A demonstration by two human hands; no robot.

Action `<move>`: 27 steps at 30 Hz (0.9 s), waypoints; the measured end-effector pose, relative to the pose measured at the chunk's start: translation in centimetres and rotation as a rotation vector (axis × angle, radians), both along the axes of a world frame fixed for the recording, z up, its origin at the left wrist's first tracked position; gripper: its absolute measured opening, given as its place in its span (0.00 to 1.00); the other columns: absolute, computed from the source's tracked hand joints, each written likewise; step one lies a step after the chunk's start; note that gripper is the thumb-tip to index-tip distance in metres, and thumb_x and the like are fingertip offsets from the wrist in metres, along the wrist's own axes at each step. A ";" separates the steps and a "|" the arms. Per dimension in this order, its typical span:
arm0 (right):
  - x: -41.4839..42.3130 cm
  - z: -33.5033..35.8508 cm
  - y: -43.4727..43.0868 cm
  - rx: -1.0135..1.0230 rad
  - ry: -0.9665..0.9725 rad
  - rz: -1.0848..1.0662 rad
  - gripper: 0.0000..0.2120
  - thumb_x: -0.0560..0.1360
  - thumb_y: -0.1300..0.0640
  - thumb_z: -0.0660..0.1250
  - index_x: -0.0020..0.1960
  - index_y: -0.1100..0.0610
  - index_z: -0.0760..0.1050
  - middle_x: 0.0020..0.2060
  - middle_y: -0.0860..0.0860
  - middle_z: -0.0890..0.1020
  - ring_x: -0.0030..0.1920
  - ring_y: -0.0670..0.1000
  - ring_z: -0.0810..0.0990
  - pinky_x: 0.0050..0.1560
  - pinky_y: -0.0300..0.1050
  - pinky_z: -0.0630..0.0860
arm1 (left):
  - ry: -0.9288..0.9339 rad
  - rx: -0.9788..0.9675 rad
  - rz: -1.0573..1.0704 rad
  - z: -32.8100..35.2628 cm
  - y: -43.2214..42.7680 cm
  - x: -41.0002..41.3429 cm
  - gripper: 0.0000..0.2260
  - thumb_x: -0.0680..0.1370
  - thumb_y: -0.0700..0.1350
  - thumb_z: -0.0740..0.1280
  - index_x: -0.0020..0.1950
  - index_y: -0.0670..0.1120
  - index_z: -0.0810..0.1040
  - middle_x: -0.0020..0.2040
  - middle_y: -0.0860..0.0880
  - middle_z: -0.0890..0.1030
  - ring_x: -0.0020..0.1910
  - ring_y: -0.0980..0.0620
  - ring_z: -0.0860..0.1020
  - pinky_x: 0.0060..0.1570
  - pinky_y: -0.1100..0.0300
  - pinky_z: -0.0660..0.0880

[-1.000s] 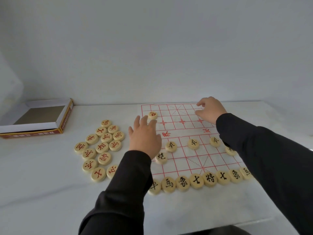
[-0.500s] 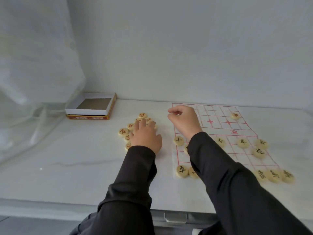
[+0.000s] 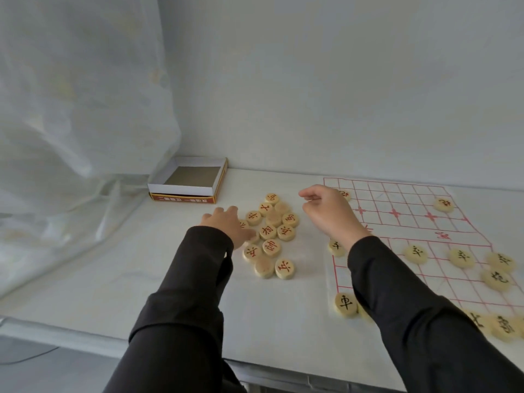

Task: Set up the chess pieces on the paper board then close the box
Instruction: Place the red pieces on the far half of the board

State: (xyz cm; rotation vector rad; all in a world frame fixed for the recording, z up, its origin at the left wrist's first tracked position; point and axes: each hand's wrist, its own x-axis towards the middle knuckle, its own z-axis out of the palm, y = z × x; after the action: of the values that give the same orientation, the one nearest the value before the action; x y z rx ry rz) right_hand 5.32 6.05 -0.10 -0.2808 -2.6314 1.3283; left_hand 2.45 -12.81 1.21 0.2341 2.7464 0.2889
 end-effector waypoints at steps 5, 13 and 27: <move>-3.0 0.7 -1.9 0.151 -0.140 0.197 0.16 0.81 0.56 0.55 0.67 0.58 0.69 0.65 0.53 0.73 0.65 0.52 0.71 0.60 0.40 0.66 | -0.180 -0.023 -0.143 0.3 -0.3 -1.0 0.44 0.69 0.56 0.73 0.76 0.49 0.51 0.72 0.46 0.65 0.70 0.45 0.66 0.67 0.50 0.64; -5.2 -0.8 -5.5 0.127 -0.303 0.290 0.29 0.81 0.42 0.44 0.69 0.60 0.67 0.66 0.57 0.73 0.66 0.55 0.70 0.65 0.47 0.64 | -0.155 -0.099 -0.187 0.0 -0.5 -1.2 0.48 0.66 0.58 0.74 0.76 0.50 0.49 0.73 0.45 0.61 0.69 0.44 0.66 0.66 0.50 0.66; 1.5 -0.2 -3.3 0.412 -0.262 0.421 0.31 0.75 0.45 0.64 0.73 0.55 0.59 0.70 0.52 0.64 0.70 0.53 0.63 0.67 0.47 0.62 | -0.175 -0.049 -0.201 -0.8 -0.4 -1.5 0.48 0.64 0.56 0.77 0.75 0.50 0.53 0.70 0.46 0.65 0.67 0.43 0.67 0.66 0.46 0.67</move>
State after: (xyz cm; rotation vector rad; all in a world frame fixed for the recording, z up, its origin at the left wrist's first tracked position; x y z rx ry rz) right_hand 6.79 2.78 -0.34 0.1818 -3.2319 0.8443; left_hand 0.92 -13.23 0.44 0.4458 2.5300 0.1789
